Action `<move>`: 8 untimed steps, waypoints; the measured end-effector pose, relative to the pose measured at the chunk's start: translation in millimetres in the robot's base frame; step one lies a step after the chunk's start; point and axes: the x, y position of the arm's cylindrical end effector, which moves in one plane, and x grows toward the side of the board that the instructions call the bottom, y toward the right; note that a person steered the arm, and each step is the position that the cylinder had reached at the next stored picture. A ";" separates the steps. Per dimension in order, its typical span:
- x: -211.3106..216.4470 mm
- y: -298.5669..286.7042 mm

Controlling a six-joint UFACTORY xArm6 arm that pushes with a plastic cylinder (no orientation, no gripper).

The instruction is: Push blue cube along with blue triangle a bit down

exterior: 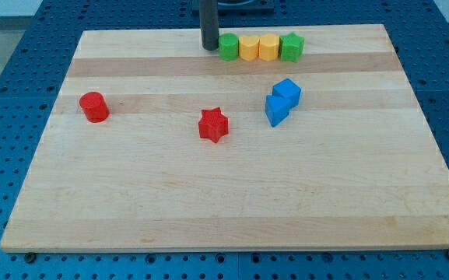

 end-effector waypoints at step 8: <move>106.6 138.0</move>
